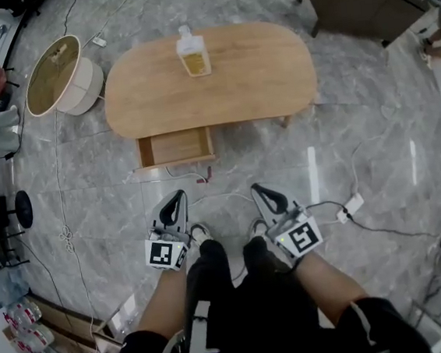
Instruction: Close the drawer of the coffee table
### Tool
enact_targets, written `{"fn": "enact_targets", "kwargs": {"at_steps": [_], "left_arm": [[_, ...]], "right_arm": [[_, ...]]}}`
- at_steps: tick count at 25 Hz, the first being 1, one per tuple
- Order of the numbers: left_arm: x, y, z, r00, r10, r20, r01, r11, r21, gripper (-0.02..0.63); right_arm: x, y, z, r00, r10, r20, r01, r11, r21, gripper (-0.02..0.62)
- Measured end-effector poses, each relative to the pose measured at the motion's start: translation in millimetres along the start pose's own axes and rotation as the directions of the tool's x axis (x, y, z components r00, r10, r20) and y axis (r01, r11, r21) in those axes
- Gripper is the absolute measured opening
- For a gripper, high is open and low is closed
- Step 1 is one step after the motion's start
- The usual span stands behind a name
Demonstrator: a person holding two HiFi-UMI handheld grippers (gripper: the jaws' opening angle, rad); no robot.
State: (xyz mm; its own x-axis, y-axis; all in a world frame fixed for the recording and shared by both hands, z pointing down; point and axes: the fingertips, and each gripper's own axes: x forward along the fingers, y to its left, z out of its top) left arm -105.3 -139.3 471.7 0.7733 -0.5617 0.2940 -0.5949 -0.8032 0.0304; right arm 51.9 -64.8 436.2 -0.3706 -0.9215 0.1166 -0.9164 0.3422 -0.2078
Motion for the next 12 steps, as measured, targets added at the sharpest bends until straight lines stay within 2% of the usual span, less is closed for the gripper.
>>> {"fn": "enact_targets", "kwargs": {"at_steps": [3, 6, 9, 12], "left_arm": [[-3.8, 11.8, -8.1, 1.0, 0.007, 0.0, -0.007, 1.0, -0.013, 0.008], [-5.0, 34.2, -25.5, 1.0, 0.02, -0.001, -0.02, 0.999, -0.049, 0.008], [-14.1, 54.5, -38.0, 1.0, 0.003, -0.013, -0.004, 0.998, -0.063, 0.008], [-24.9, 80.9, -39.8, 1.0, -0.025, -0.013, 0.024, 0.999, -0.043, 0.008]], "right_arm": [[10.9, 10.9, -10.0, 0.999, 0.024, -0.036, -0.025, 1.0, -0.01, 0.012], [30.8, 18.9, -18.7, 0.999, 0.015, -0.033, -0.015, 1.0, 0.008, 0.012], [52.9, 33.2, -27.2, 0.999, -0.007, -0.041, 0.009, 0.999, 0.041, 0.012], [78.7, 52.4, -28.4, 0.999, -0.016, -0.032, 0.018, 0.998, 0.057, 0.012]]}}
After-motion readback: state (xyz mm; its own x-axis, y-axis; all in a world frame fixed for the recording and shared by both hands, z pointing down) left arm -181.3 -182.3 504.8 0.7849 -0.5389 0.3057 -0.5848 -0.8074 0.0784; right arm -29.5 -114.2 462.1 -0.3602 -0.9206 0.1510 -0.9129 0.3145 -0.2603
